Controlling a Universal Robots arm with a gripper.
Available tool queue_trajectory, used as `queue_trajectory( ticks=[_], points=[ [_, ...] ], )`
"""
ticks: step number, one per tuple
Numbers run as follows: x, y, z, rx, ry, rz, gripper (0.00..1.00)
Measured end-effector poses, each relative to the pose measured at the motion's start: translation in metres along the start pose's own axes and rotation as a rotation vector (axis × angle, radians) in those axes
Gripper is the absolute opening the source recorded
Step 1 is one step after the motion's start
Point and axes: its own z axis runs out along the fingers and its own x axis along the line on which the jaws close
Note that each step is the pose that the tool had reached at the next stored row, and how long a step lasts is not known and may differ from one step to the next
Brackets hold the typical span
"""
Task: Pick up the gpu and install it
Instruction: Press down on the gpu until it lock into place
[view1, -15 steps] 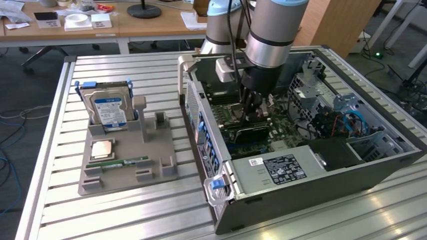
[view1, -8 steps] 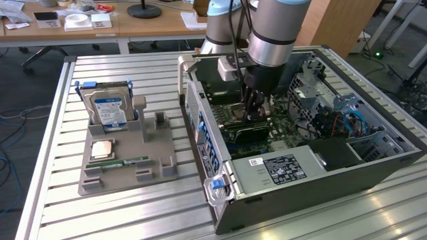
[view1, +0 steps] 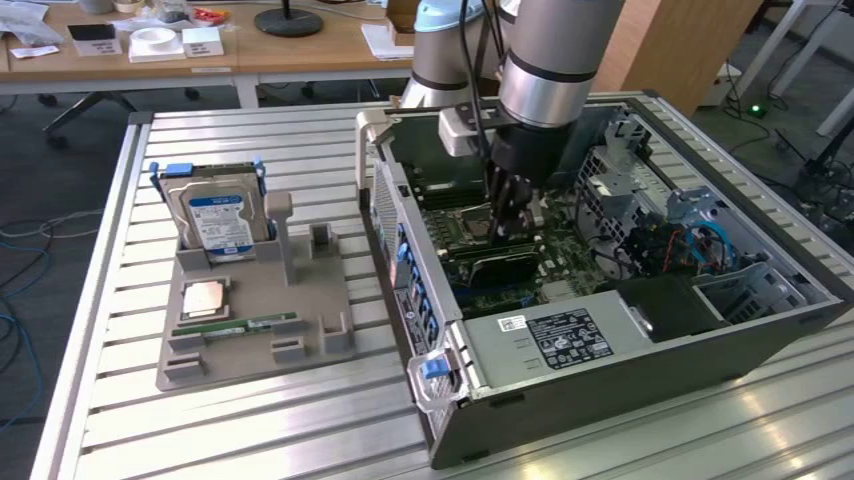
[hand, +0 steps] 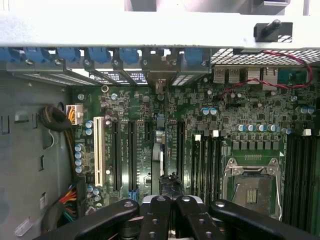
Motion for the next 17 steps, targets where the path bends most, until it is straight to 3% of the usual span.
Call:
queue_trajectory(
  ticks=[17],
  points=[
    [0.0000,-0.0013,-0.0004,0.0001,-0.0001,0.000,0.11]
  ],
)
